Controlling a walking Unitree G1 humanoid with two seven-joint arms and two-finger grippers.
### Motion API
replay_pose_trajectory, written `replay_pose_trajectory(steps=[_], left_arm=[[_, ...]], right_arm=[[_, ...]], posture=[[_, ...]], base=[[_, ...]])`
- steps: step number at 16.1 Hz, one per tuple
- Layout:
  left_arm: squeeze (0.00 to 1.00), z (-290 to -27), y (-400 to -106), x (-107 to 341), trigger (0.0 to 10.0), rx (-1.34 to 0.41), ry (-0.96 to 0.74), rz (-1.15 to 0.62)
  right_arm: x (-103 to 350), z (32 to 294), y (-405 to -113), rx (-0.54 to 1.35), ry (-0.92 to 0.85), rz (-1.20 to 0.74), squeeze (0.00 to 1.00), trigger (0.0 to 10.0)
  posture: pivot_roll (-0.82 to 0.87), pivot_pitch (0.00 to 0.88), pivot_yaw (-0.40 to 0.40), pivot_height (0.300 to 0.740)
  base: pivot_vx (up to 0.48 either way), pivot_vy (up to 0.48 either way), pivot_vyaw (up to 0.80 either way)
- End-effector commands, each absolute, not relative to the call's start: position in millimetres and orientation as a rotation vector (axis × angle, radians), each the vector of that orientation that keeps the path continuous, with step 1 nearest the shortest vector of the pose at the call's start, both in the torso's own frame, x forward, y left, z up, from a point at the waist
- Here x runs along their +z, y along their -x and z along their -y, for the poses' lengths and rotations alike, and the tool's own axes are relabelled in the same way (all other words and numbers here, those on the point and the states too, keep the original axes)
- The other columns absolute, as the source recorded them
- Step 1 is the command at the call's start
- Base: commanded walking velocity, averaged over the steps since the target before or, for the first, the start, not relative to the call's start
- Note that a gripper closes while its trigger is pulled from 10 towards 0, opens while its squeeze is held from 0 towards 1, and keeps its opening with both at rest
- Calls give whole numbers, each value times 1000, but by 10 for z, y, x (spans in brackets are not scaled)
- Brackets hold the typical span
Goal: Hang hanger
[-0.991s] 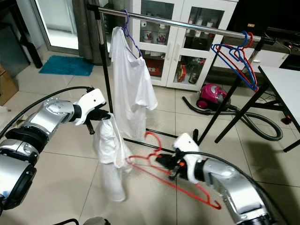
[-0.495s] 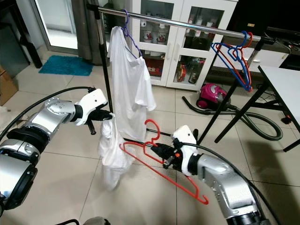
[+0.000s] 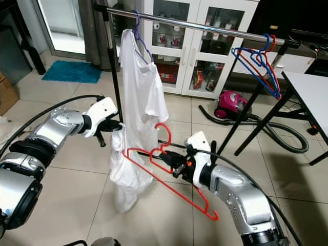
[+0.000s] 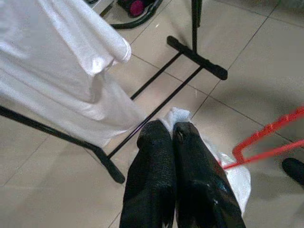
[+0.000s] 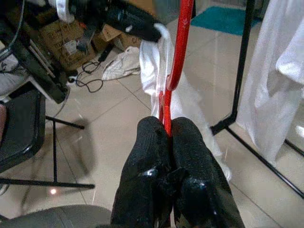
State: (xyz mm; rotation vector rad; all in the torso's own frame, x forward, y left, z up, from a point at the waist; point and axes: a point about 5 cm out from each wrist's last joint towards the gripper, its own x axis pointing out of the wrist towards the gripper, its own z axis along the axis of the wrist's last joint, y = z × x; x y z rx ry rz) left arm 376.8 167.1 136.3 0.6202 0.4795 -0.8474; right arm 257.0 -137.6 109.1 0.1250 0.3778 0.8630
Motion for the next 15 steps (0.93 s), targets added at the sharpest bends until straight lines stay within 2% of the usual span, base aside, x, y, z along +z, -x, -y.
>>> replay_pose_trajectory(steps=[1,6,9,11,15], left_arm=[[0,-1631,-3811,1444,10000,-839,-639,-459],[0,-1502,-3823,1529,10000,-891,-555,-413],[0,-1393,-3834,1649,10000,-933,-488,-368],[0,-1370,-3836,1753,10000,-950,-463,-340],[0,-1387,-3793,1838,10000,-976,-459,-331]], right_arm=[[1168,1421,-2597,853,-121,-354,0,10000],[1138,1341,-2625,845,-127,-362,0,10000],[1018,1238,-2712,774,-49,-415,0,10000],[898,1233,-2712,724,17,-478,0,10000],[762,1307,-2728,614,39,-552,0,10000]], posture=[[112,41,-27,740],[111,43,-24,740],[111,43,-23,740],[111,40,-24,740],[116,39,-27,740]], base=[[0,0,0],[0,0,0],[0,0,0],[0,0,0],[0,0,0]])
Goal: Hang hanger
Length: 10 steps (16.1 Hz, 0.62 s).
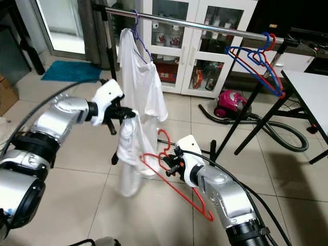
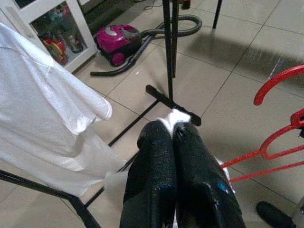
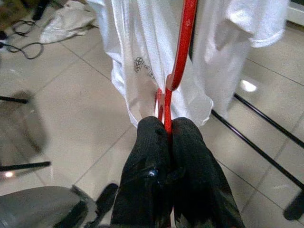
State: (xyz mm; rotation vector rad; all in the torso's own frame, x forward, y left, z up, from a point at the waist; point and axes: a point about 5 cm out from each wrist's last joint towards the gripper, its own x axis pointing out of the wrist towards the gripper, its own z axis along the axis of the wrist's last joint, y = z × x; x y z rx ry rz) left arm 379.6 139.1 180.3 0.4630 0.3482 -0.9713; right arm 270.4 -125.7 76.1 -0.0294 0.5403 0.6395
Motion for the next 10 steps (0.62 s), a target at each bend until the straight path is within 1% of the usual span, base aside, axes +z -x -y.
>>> replay_pose_trajectory(steps=[1,3,4,5,6,8,9,10], left_arm=[[0,-1395,-3784,1847,10000,-973,-457,-332],[0,-1358,-3745,1885,10000,-978,-401,-326],[0,-1305,-3705,1891,10000,-999,-373,-321],[0,-1257,-3656,1878,10000,-1020,-364,-318],[0,-1195,-3598,1837,10000,-1034,-356,-313],[0,-1148,-3542,1801,10000,-1037,-348,-309],[0,-1138,-3507,1800,10000,-1045,-353,-295],[0,-1137,-3496,1804,10000,-1048,-356,-290]], right_arm=[[743,1325,-2731,599,39,-567,0,10000],[701,1331,-2724,563,-7,-599,0,10000],[700,1322,-2751,526,-75,-587,0,10000],[726,1301,-2781,501,-163,-567,0,10000],[755,1291,-2846,441,-310,-552,0,10000],[759,1292,-2924,354,-500,-555,0,10000],[779,1288,-2985,311,-677,-546,0,10000],[785,1289,-3000,301,-717,-543,0,10000]], posture=[[117,39,-29,740],[115,39,-30,740],[117,36,-29,740],[117,35,-29,740],[115,33,-26,740],[115,28,-25,740],[117,26,-26,740],[117,26,-26,740]], base=[[0,0,0],[0,0,0],[0,0,0],[0,0,0],[0,0,0],[0,0,0],[0,0,0],[0,0,0]])
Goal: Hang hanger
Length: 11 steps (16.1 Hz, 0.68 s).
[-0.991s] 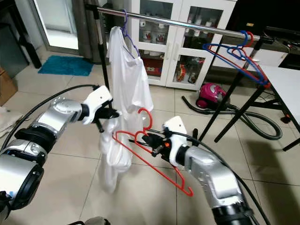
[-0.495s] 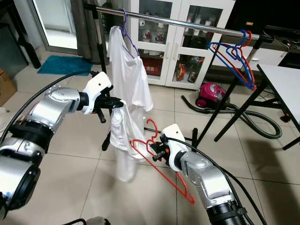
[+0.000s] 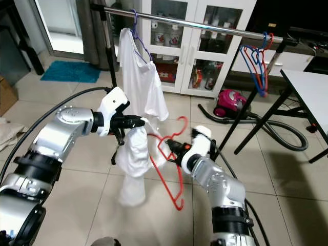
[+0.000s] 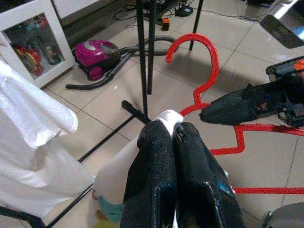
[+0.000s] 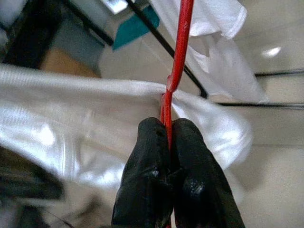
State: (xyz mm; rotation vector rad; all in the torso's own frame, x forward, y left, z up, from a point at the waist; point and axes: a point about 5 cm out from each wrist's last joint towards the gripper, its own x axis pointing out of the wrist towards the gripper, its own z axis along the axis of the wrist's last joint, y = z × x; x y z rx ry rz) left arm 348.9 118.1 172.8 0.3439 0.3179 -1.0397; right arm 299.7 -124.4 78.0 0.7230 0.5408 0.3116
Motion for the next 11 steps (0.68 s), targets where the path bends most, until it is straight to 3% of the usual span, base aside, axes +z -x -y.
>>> replay_pose_trajectory(steps=[1,3,6,7,11], left_arm=[[0,-1155,-3442,1801,10000,-1074,-401,-266],[0,-1234,-3352,1802,10000,-1084,-480,-209],[0,-1235,-3184,1797,10000,-1138,-510,-144],[0,-1195,-3081,1696,10000,-1144,-496,-149],[0,-1012,-2992,1443,10000,-1074,-403,-151]], right_arm=[[808,1299,-3044,266,-866,-530,0,10000],[817,1333,-3086,231,-1003,-523,0,10000],[839,1420,-3145,141,-1073,-446,0,10000],[918,1510,-3242,50,-1131,-347,0,10000],[1121,1498,-3448,-6,-1141,-224,0,10000]], posture=[[123,19,-30,740],[125,6,-35,740],[130,0,-40,740],[131,0,-39,740],[136,0,-39,740]], base=[[0,0,0],[0,0,0],[0,0,0],[0,0,0],[0,0,0]])
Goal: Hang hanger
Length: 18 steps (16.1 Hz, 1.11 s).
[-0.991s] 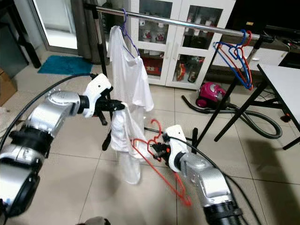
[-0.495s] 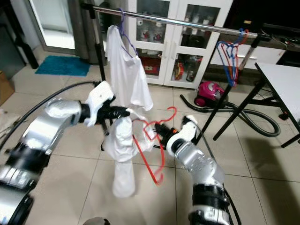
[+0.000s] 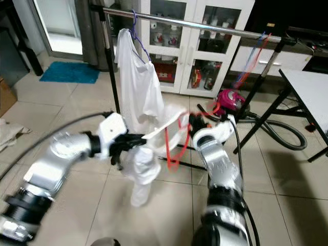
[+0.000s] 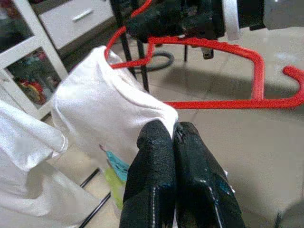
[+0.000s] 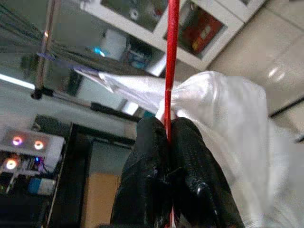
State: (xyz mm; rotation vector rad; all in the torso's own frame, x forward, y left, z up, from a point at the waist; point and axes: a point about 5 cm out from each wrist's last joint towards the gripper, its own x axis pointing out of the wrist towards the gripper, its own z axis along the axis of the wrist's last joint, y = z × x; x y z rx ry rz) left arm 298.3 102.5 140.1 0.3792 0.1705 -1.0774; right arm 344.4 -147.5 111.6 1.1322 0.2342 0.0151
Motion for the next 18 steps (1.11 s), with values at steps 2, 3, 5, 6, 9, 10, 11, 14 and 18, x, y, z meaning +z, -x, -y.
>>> replay_pose_trajectory(steps=[2,3,5,6,9,10,11,14,18], left_arm=[[0,-824,-2887,1329,10000,-1111,-386,-148],[0,-720,-2852,1408,10000,-1138,-323,-110],[0,-602,-2801,1490,10000,-1187,-250,-82],[0,-543,-2768,1506,10000,-1209,-233,-70],[0,-392,-2658,1671,10000,-1272,-86,-17],[0,-345,-2635,1771,10000,-1285,-19,5],[0,-327,-2648,1829,10000,-1276,24,15],[0,-469,-2919,1832,10000,-1086,-70,-5],[0,-522,-2826,1382,10000,-1155,-451,-173]], right_arm=[[1201,1404,-3575,-38,-1092,-189,0,10000],[1199,1371,-3627,-76,-1055,-184,0,10000],[1163,1356,-3670,-136,-1066,-196,0,10000],[1160,1346,-3692,-158,-1070,-193,0,10000],[1148,1321,-3720,-193,-1038,-191,0,10000],[1131,1318,-3720,-206,-1033,-193,0,10000],[1112,1311,-3713,-211,-1028,-198,0,10000],[1029,1259,-3663,-183,-1004,-222,0,10000],[1139,1227,-3649,-69,-1144,-208,0,10000]], posture=[[138,0,-38,740],[140,0,-36,740],[147,0,-36,740],[148,0,-36,740],[151,0,-35,740],[151,0,-35,740],[150,0,-36,740],[150,0,-39,740],[144,0,-37,740]], base=[[0,0,0],[0,0,0],[0,0,0],[0,0,0],[0,0,0],[0,0,0],[0,0,0],[0,0,0],[0,0,0]])
